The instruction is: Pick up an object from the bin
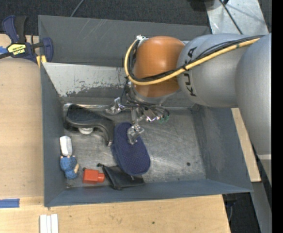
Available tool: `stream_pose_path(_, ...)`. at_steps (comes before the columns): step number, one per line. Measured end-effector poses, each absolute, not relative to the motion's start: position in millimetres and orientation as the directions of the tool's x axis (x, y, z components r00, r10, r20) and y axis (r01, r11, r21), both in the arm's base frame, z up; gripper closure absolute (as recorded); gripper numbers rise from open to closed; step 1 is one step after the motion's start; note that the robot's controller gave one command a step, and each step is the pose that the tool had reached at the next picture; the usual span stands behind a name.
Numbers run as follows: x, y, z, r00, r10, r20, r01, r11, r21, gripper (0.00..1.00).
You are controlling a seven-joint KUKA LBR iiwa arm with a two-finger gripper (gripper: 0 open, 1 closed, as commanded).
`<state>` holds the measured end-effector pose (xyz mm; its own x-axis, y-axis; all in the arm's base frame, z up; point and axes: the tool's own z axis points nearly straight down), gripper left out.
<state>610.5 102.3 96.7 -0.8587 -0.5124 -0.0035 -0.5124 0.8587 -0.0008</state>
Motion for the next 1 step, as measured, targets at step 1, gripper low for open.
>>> stream_pose_path(1, 612.7, 101.1, 99.7, -0.861, -0.508, -0.011, -0.508, 0.861, -0.004, 1.00)
